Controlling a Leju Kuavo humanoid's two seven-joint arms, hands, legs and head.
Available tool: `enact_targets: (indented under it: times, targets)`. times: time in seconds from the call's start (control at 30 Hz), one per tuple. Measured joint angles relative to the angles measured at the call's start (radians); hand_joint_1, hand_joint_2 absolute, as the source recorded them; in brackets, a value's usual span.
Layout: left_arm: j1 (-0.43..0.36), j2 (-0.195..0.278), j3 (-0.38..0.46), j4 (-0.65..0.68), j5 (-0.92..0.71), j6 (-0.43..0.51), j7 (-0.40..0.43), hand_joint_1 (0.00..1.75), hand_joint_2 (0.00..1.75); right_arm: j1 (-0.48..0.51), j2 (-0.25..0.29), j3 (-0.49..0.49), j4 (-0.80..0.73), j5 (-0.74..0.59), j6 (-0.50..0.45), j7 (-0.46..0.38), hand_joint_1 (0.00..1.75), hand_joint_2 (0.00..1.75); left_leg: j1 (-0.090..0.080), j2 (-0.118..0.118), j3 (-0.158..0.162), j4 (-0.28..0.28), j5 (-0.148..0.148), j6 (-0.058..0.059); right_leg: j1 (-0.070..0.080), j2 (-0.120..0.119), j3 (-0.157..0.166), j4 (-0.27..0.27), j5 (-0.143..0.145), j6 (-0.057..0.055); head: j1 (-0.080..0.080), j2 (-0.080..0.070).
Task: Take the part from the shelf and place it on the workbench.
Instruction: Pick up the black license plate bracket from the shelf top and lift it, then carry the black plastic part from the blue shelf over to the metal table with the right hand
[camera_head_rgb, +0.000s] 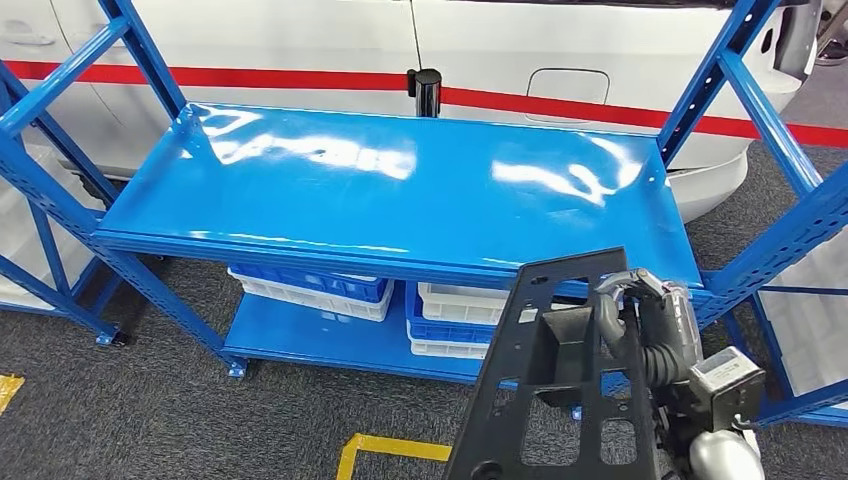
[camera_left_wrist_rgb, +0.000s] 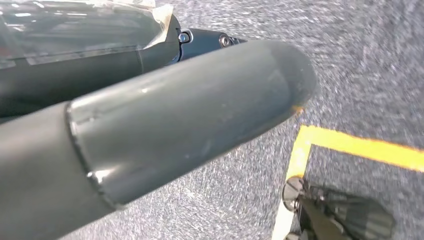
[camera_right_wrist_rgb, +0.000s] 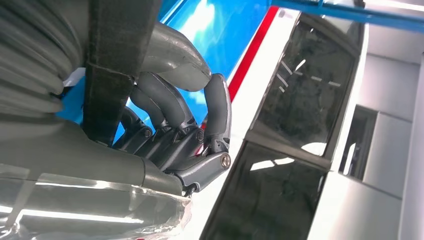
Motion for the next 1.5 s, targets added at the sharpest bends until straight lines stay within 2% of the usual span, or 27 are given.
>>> enact_targets:
  times: [0.53,0.73,0.9,1.03,1.1,1.17,1.2,1.23,1.27,1.3,1.33,1.37,1.4,1.43,1.47,1.5]
  targets:
    - [0.0,0.004,0.057,0.0,0.01,0.017,0.012,0.0,0.0,0.088,0.004,-0.074,-0.031,0.006,0.01,-0.007,1.75,1.75,-0.001,0.0,0.001,0.0,-0.001,0.001,0.0,0.0,0.0,0.0,-0.001,0.002,0.0,0.0]
    - [0.0,0.004,0.059,0.0,0.008,0.001,0.014,0.0,0.0,0.091,0.013,-0.075,-0.031,0.006,0.017,-0.01,1.75,1.75,-0.005,0.0,0.001,0.001,-0.003,0.004,-0.006,0.0,0.002,0.0,-0.001,0.003,0.0,0.0]
    - [0.0,0.002,0.061,0.0,0.008,-0.006,0.017,0.0,0.0,0.096,0.035,-0.074,-0.031,0.022,0.012,-0.018,1.75,1.75,-0.008,0.0,0.001,0.006,-0.008,0.012,-0.009,0.0,0.004,-0.001,-0.003,0.008,0.0,0.0]
    - [0.0,-0.004,0.062,0.0,0.004,-0.016,0.017,0.0,0.0,0.1,0.057,-0.073,-0.033,0.039,0.003,-0.02,1.75,1.75,-0.004,0.002,0.01,-0.006,0.004,0.028,-0.007,-0.001,0.005,0.004,-0.007,0.019,0.0,0.0]
    - [-0.001,-0.007,0.062,0.0,0.003,-0.02,0.019,0.0,0.0,0.101,0.061,-0.073,-0.033,0.041,0.002,-0.02,1.75,1.75,0.002,0.004,0.018,-0.022,0.015,0.035,-0.006,-0.002,-0.023,0.068,-0.049,0.015,0.002,0.0]
    - [-0.001,-0.008,0.063,0.0,0.003,-0.025,0.024,0.0,0.0,0.101,0.063,-0.073,-0.031,0.04,0.003,-0.019,1.75,1.75,0.003,0.006,0.017,-0.024,0.019,0.037,-0.009,-0.002,-0.079,0.201,-0.115,0.01,0.005,0.0]
    - [-0.001,-0.008,0.064,0.0,0.003,-0.028,0.026,0.0,0.0,0.102,0.064,-0.073,-0.029,0.038,0.005,-0.019,1.75,1.75,0.003,0.007,0.015,-0.023,0.02,0.036,-0.012,-0.002,-0.101,0.256,-0.136,0.013,0.006,0.0]
    - [-0.001,-0.009,0.065,0.0,0.003,-0.03,0.029,0.0,0.0,0.101,0.065,-0.073,-0.027,0.036,0.007,-0.019,1.75,1.75,0.004,0.007,0.013,-0.023,0.021,0.035,-0.014,-0.003,-0.108,0.286,-0.144,0.02,0.006,0.0]
    - [-0.001,-0.009,0.066,0.0,0.003,-0.031,0.031,0.0,0.0,0.099,0.066,-0.073,-0.025,0.034,0.009,-0.019,1.75,1.75,0.005,0.007,0.011,-0.022,0.022,0.033,-0.017,-0.003,-0.096,0.276,-0.137,0.029,0.006,0.0]
    - [-0.001,-0.01,0.068,0.0,0.005,-0.031,0.033,0.0,0.0,0.095,0.067,-0.072,-0.022,0.033,0.012,-0.019,1.75,1.75,0.007,0.007,0.009,-0.019,0.023,0.03,-0.022,-0.004,-0.06,0.22,-0.116,0.041,0.006,0.0]
    - [-0.001,-0.011,0.069,0.0,0.007,-0.03,0.034,0.0,0.0,0.088,0.068,-0.071,-0.019,0.033,0.015,-0.019,1.75,1.75,0.008,0.007,0.007,-0.015,0.022,0.026,-0.027,-0.006,-0.012,0.141,-0.095,0.052,0.007,0.0]
    - [-0.002,-0.012,0.071,-0.001,0.009,-0.029,0.035,0.0,0.0,0.08,0.07,-0.07,-0.015,0.033,0.018,-0.018,1.75,1.75,0.008,0.006,0.003,-0.01,0.022,0.02,-0.027,-0.006,0.029,0.077,-0.075,0.056,0.008,0.0]
    - [-0.002,-0.014,0.073,-0.001,0.011,-0.027,0.035,0.0,0.0,0.072,0.071,-0.068,-0.011,0.033,0.021,-0.017,1.75,1.75,0.007,0.005,0.0,-0.004,0.021,0.014,-0.026,-0.005,0.057,0.029,-0.061,0.057,0.008,0.0]
    - [-0.002,-0.015,0.075,-0.001,0.011,-0.025,0.035,0.0,0.0,0.065,0.072,-0.067,-0.008,0.034,0.023,-0.016,1.75,1.75,0.005,0.004,-0.004,0.001,0.021,0.007,-0.023,-0.003,0.067,0.011,-0.057,0.052,0.009,0.0]
    - [-0.003,-0.016,0.076,-0.001,0.01,-0.024,0.035,0.0,0.0,0.06,0.073,-0.065,-0.006,0.034,0.025,-0.016,1.75,1.75,0.003,0.003,-0.007,0.005,0.022,0.001,-0.019,0.001,0.063,0.016,-0.054,0.045,0.008,0.0]
    - [-0.003,-0.016,0.076,-0.001,0.007,-0.024,0.035,0.0,0.0,0.057,0.074,-0.065,-0.004,0.034,0.024,-0.015,1.75,1.75,0.003,0.002,-0.011,0.009,0.023,-0.004,-0.024,0.001,0.057,0.013,-0.053,0.038,0.006,0.0]
